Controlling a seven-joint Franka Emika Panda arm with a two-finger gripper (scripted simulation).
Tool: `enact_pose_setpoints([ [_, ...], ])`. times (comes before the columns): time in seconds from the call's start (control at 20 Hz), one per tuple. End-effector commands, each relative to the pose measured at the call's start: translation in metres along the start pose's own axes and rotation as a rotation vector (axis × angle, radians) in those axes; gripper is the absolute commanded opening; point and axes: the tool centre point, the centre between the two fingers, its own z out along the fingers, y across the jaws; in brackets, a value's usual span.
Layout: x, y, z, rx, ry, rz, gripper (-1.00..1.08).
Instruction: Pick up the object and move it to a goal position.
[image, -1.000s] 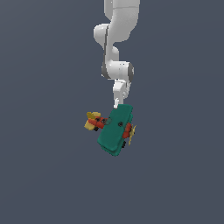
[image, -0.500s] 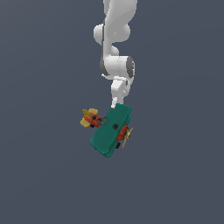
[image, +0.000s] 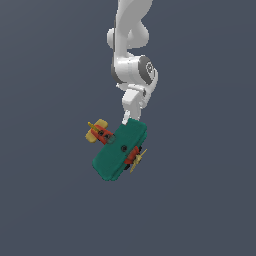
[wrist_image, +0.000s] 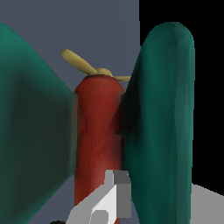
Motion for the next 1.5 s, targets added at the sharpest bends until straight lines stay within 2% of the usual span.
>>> enact_pose_setpoints([
  [0.0,0.0,0.012,0.007,0.024,-0.027,-0.002,-1.0],
  [1.45,-0.023,0.08,0.072,0.285,-0.296,-0.056,-1.0],
])
